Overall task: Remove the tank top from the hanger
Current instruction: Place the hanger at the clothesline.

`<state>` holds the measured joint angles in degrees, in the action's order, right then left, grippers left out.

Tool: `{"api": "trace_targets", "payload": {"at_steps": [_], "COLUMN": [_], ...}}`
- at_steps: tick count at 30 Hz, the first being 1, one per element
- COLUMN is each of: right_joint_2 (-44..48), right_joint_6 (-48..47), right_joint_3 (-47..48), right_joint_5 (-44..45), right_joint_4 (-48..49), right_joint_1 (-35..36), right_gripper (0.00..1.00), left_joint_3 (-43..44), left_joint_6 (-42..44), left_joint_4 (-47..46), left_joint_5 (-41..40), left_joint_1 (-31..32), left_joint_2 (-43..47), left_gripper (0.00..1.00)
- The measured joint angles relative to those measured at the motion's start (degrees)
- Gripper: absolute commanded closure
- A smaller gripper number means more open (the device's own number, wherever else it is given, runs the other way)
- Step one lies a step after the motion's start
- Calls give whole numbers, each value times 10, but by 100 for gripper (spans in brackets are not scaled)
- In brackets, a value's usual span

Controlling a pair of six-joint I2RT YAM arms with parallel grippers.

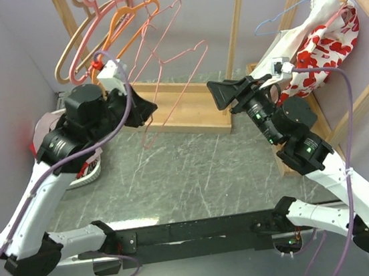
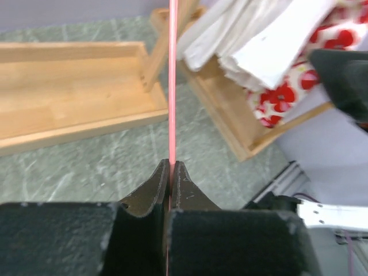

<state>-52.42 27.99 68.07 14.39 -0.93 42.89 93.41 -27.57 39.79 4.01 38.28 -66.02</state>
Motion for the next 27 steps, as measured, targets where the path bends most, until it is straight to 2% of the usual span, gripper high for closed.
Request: {"api": "trace_targets", "payload": {"at_steps": [8,22,27], "right_joint_2": [20,12,4], "right_joint_6": [-10,-18,-19], "right_joint_3": [-8,-11,-11], "right_joint_5": [27,31,31], "right_joint_4": [0,-9,-13], "right_joint_1": [0,0,0], "right_gripper": [24,23,23], "left_joint_3": [75,355,395], "left_joint_6": [31,100,116], "left_joint_4": [23,60,58], "left_joint_5": [-43,-158,-179], "left_joint_1": [2,24,24], "left_joint_2": [-121,-301,-349], "left_gripper": [99,99,99]}}
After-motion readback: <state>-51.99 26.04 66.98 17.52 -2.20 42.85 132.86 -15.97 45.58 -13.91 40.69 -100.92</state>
